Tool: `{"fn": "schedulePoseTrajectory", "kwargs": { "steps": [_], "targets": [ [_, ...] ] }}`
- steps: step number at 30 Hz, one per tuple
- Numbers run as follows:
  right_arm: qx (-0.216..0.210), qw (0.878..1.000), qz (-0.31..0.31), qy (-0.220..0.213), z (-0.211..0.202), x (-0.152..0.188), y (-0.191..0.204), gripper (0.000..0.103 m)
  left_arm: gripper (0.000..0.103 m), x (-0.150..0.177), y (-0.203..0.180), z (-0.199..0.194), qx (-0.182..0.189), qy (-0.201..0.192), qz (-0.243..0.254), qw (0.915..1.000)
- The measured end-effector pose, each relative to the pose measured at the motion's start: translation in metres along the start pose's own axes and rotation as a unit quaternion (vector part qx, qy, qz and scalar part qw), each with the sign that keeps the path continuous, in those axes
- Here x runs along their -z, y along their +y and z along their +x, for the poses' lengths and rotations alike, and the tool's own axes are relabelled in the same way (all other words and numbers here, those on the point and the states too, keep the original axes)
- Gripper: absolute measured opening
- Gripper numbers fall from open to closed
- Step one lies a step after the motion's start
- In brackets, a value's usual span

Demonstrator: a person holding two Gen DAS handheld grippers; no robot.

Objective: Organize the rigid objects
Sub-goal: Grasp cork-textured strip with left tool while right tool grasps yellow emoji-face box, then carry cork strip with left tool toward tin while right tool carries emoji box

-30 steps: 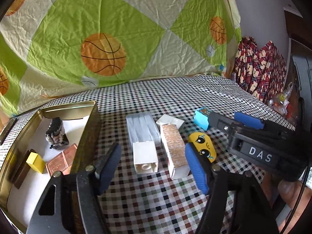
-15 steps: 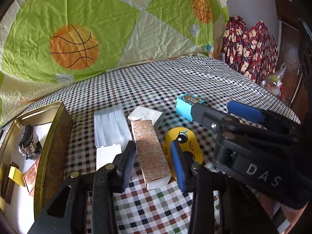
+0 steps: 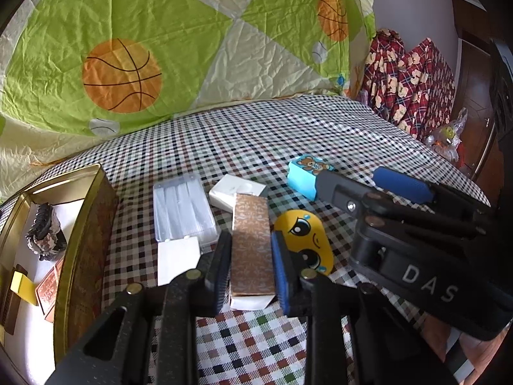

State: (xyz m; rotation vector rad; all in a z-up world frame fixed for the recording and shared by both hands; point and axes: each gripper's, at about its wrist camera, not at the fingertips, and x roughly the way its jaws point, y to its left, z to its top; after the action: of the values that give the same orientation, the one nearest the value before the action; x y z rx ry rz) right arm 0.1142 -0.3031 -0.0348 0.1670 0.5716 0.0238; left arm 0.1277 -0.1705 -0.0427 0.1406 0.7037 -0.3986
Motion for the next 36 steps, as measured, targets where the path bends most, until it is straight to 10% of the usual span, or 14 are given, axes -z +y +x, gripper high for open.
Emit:
{"fn": "schedulePoseTrajectory", "kwargs": {
  "steps": [12,24,27,36],
  "targets": [
    [-0.041,0.998,-0.031,0.034,0.013,0.002,0.011,0.069,0.024,0.011,0.023,-0.046,-0.064,-0.101,-0.048,0.9917],
    [-0.036,0.988,-0.104,0.11,0.04,0.014,0.04,0.069,0.024,0.014,0.037,-0.047,-0.08,-0.103,-0.077,0.9885],
    [-0.045,0.985,-0.105,0.13,0.047,0.014,0.04,0.053,0.024,0.015,0.039,-0.047,-0.075,-0.101,-0.082,0.9886],
    [-0.054,0.989,-0.109,0.083,0.026,0.011,0.041,0.053,0.024,0.015,0.041,-0.048,-0.067,-0.104,-0.088,0.9884]
  ]
}}
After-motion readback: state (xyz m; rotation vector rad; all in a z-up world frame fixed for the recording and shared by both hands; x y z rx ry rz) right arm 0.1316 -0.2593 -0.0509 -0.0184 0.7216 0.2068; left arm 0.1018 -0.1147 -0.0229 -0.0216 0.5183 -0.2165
